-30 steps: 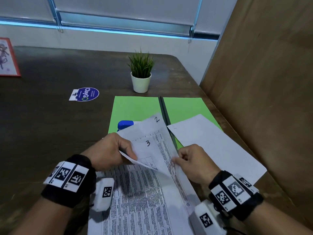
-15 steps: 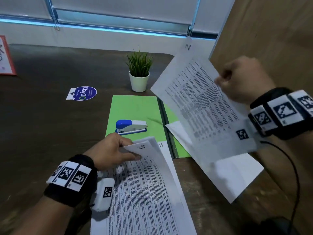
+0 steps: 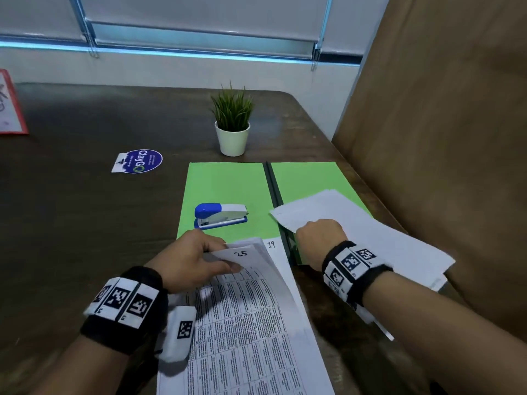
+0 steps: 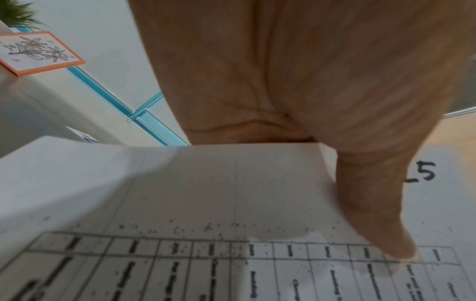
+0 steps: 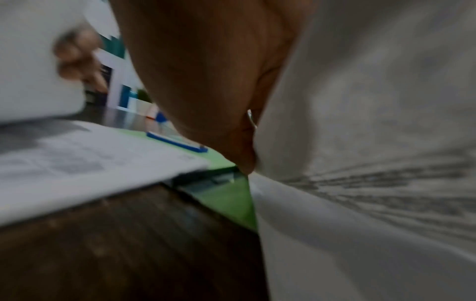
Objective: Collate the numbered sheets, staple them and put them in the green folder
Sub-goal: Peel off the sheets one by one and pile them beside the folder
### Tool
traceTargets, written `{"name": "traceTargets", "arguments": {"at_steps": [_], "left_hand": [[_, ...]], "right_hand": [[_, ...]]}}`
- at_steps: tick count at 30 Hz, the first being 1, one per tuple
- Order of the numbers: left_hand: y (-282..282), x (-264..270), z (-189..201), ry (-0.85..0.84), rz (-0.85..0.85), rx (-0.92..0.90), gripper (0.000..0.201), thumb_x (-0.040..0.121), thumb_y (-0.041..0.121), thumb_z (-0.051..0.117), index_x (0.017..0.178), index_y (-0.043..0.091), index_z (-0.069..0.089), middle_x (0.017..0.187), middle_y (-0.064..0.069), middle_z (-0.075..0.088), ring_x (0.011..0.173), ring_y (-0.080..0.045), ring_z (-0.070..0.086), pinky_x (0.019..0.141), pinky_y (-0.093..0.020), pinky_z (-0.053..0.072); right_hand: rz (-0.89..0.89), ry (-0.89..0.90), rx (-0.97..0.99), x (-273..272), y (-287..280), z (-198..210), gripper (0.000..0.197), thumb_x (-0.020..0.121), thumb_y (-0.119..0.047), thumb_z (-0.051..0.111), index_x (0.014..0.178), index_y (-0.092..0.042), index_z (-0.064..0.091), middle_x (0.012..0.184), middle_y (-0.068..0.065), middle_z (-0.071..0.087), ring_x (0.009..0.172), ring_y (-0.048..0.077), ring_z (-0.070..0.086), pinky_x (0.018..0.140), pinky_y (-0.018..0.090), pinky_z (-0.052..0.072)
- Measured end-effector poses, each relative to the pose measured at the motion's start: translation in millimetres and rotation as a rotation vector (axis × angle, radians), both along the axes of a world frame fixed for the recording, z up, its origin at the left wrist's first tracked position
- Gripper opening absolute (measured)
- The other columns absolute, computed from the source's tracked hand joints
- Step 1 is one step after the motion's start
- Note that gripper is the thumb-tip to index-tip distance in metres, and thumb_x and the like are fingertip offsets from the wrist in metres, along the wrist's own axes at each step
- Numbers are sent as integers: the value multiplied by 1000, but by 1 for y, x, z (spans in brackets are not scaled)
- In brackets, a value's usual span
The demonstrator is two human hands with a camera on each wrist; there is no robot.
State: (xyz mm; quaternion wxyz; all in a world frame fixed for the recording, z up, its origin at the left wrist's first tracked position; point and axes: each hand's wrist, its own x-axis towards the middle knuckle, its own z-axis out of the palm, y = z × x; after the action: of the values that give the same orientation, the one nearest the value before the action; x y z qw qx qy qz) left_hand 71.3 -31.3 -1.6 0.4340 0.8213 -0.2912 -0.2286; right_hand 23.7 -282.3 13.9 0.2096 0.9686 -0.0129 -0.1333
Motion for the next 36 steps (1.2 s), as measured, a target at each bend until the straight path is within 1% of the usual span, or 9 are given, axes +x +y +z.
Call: {"name": "traceTargets", "arguments": {"at_steps": [4, 9, 15, 20, 23, 26, 29, 32, 36], "left_hand": [[-2, 1, -4, 20, 10, 13, 7, 81, 30, 81, 86, 24, 81, 91, 5, 78, 87, -24, 73, 82, -49, 59], [-6, 3, -8, 17, 7, 6, 4, 83, 25, 80, 84, 22, 80, 90, 6, 76, 83, -16, 72, 79, -41, 59], [-10, 2, -18, -40, -14, 7, 5, 83, 22, 81, 78, 21, 79, 87, 2, 72, 77, -17, 69, 74, -43, 58], [-11, 2, -26, -92, -35, 26, 6, 82, 21, 82, 79, 26, 79, 89, 9, 70, 77, -8, 67, 72, -35, 56], [-9, 5, -28, -56, -11, 4, 6, 80, 21, 83, 78, 25, 79, 100, 13, 64, 80, -10, 67, 69, -33, 56], [-7, 9, -30, -30, -19, 37, 12, 79, 24, 82, 78, 36, 79, 112, 27, 51, 98, -8, 65, 79, -30, 58], [-7, 12, -35, -42, -16, 88, 13, 79, 30, 82, 78, 43, 78, 117, 29, 45, 110, -4, 60, 92, -34, 55], [-9, 15, -39, -14, -4, 103, 8, 81, 34, 80, 79, 42, 78, 126, 24, 45, 114, -2, 58, 97, -37, 52], [-14, 13, -45, 4, 31, 53, 7, 81, 37, 79, 79, 44, 78, 136, 23, 45, 120, 3, 54, 102, -34, 48]], "right_hand": [[-80, 42, 94, 7, -19, -12, 24, 97, -20, 47, 117, -13, 58, 119, 8, 64, 109, 29, 62, 80, 34, 47], [-196, -91, 359, 8, -27, -16, 40, 93, -54, 53, 73, -19, 52, 78, 1, 60, 76, 25, 57, 68, 29, 44], [-142, -288, 1175, -7, 3, -18, 28, 89, -41, 66, 69, -22, 65, 65, -4, 65, 66, 17, 63, 67, 36, 55], [-157, -392, 1412, -18, 11, -35, 36, 93, -41, 62, 66, -16, 63, 62, 4, 64, 61, 26, 64, 67, 46, 56], [-200, -382, 1437, -24, 8, -38, 42, 94, -53, 53, 74, -18, 67, 70, -1, 68, 66, 19, 67, 72, 45, 57], [-249, -359, 1426, -28, 3, -45, 34, 85, -59, 59, 94, -30, 74, 86, -12, 73, 82, 7, 68, 81, 36, 57], [-311, -292, 1436, -31, 3, -49, 32, 86, -39, 72, 117, -31, 70, 101, -20, 70, 85, -6, 66, 85, 20, 53], [-319, -242, 1467, -35, 8, -51, 39, 88, -25, 73, 123, -37, 62, 96, -39, 62, 85, -14, 65, 78, 7, 49], [-332, -255, 1407, -39, 11, -54, 57, 87, -27, 73, 140, -32, 52, 117, -23, 63, 88, -5, 68, 86, 21, 55]]}}
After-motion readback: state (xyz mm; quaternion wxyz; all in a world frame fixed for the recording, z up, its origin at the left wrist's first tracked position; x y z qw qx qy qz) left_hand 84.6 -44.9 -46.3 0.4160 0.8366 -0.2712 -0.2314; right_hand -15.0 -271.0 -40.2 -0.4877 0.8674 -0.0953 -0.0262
